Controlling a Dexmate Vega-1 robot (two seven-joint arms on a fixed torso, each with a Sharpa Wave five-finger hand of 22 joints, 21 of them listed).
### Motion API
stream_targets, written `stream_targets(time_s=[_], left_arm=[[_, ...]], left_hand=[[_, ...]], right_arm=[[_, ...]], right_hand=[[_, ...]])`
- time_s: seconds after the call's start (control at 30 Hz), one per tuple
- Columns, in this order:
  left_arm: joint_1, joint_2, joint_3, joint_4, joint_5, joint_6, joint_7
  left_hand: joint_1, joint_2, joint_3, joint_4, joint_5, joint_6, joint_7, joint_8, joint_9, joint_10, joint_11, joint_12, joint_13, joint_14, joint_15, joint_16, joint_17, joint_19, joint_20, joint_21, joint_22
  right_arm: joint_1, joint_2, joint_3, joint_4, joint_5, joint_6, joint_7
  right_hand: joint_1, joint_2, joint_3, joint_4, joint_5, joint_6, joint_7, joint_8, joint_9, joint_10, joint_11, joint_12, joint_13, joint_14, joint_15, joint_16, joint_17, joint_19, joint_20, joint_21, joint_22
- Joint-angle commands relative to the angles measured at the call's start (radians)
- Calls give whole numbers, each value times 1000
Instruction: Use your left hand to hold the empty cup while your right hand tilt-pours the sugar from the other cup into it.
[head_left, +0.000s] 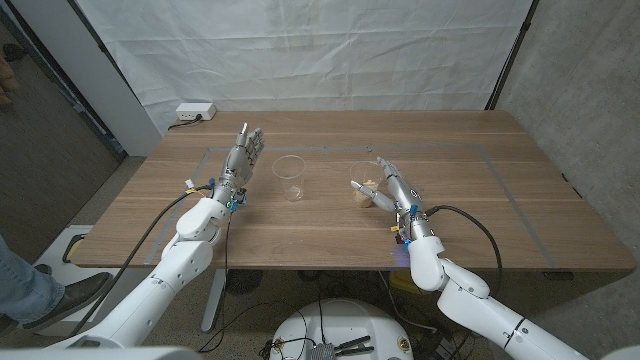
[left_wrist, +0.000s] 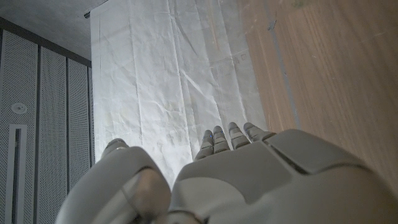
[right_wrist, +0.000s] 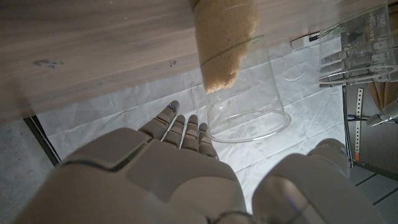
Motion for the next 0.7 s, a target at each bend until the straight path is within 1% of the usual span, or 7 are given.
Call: stream_targets(time_s=[0.03,0.17,0.3,0.43,0.5,0.57,0.7], left_arm=[[-1,-3,8,-4,6,13,6],[2,-2,8,-8,6,16,8],[4,-3,9,-11,6,17,10],[8,-2,9,-15,6,20,13],[10,-1,9,-17,6,21,15],[11,-1,8,-19,6,22,16],[15,-1,7,-20,4,22,19]], left_hand=[[0,-1,-4,4,-3,10,4,2,1,7,-4,-1,2,4,0,4,3,-11,-4,1,6],[0,0,-4,4,-3,13,5,2,1,8,-3,-2,2,5,0,4,3,-11,-2,1,6],[0,1,-5,5,-4,16,3,2,1,10,-1,-2,2,5,-1,3,3,-11,0,1,6],[-1,2,-6,5,-4,18,3,2,1,12,-2,-2,2,6,-1,3,3,-12,4,1,6],[-1,3,-7,5,-4,21,3,2,1,12,-3,-2,2,7,-1,3,3,-13,5,1,6],[-1,3,-7,6,-4,22,4,2,1,13,-4,-2,2,7,-1,3,3,-14,6,1,6],[-1,4,-8,6,-5,23,3,2,1,13,-5,-3,2,8,-2,3,3,-14,7,1,6]], right_arm=[[-8,10,-9,-2,-15,-67,2],[-3,12,-10,-1,-11,-91,16],[-2,13,-3,10,11,-84,18],[-3,16,-6,14,10,-85,6],[0,19,-11,11,3,-111,13],[1,25,-11,19,12,-108,12],[11,29,-19,20,9,-132,24]], right_hand=[[20,-3,-14,-10,12,-34,10,-6,5,-25,12,-5,3,-27,10,-5,3,-19,-55,-6,3],[28,-1,-21,-15,17,-52,17,-7,5,-51,26,-10,3,-40,19,-6,3,-33,-48,-8,3],[33,0,-24,-18,19,-60,22,-7,5,-59,34,-10,3,-46,25,-6,3,-38,-45,-8,3],[39,3,-26,-20,22,-65,24,-5,5,-62,39,-9,3,-49,31,-5,3,-43,-38,-9,3],[41,4,-27,-21,23,-68,26,-5,5,-65,40,-9,3,-52,34,-5,3,-46,-36,-9,3],[43,6,-27,-21,24,-70,26,-5,5,-67,42,-9,3,-54,36,-5,3,-48,-35,-9,3],[47,9,-27,-23,26,-72,27,-4,5,-68,42,-7,3,-56,39,-5,3,-50,-33,-9,3]])
